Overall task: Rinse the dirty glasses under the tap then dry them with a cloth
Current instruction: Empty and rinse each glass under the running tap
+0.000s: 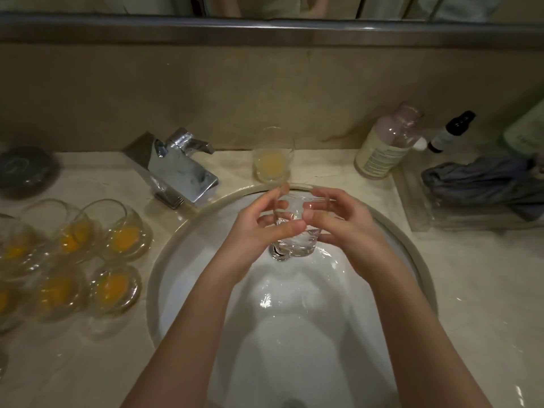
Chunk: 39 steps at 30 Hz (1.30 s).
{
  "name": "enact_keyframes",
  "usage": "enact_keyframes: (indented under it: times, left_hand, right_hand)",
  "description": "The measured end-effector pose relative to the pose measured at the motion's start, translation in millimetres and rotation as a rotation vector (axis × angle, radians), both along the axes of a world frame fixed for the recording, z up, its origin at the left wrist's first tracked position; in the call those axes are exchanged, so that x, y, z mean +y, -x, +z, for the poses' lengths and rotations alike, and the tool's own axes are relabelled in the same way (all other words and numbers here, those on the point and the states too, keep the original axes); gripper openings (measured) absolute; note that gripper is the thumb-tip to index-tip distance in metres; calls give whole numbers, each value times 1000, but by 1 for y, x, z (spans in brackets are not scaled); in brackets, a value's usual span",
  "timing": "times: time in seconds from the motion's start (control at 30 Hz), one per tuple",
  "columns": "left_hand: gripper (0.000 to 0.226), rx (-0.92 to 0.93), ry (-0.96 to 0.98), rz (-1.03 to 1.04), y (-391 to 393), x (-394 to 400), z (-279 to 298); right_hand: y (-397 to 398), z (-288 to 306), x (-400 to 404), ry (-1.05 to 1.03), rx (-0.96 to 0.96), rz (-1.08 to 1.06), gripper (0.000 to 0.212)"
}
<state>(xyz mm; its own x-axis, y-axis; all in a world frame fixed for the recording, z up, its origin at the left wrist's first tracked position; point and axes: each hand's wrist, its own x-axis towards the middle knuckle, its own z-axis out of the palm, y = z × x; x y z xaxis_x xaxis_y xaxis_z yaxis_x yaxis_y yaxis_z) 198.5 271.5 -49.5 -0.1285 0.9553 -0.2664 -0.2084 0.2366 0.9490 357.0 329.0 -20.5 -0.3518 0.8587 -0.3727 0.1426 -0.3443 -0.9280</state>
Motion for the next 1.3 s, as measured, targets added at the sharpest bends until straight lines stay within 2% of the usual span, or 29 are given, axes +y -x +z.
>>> enact_keyframes:
  times: [0.07, 0.13, 0.23, 0.33, 0.53, 0.63, 0.8, 1.0, 1.1, 1.17, 1.23, 1.3]
  left_hand:
    - [78, 16, -19, -27, 1, 11, -1]
    - [71, 39, -21, 24, 2, 20, -2]
    - [50, 132, -34, 322, 4, 31, -12]
    - [54, 257, -65, 490, 4, 45, -20]
    - [100, 314, -45, 438, 8, 81, -29]
    - [111, 343, -33, 410, 10, 90, -30]
    - [106, 343, -39, 421, 13, 97, -35]
    - [89, 364, -62, 474, 15, 97, -32]
    - [87, 327, -72, 489, 12, 86, -32]
    - [83, 291, -84, 499, 10, 73, -30]
    - [80, 254, -99, 495, 9, 56, -29]
    - [82, 225, -89, 495, 8, 38, -27]
  right_hand:
    - [-1, 1, 6, -112, -47, -76, 58]
    - [0, -1, 13, -220, -86, -179, 57]
    - [2, -6, 26, -351, -180, -317, 58]
    - [8, -11, 44, -407, -219, -384, 59]
    - [22, -25, 76, -432, -308, -425, 61]
    - [26, -30, 83, -446, -325, -425, 63]
    - [28, -35, 89, -463, -345, -421, 64]
    - [29, -40, 93, -473, -334, -364, 68]
    - [28, -31, 86, -550, -401, -318, 71]
    - [32, -17, 75, -692, -407, -354, 61]
    - [42, -2, 67, -801, -342, -362, 44]
    - [57, 11, 64, -762, -216, -303, 29]
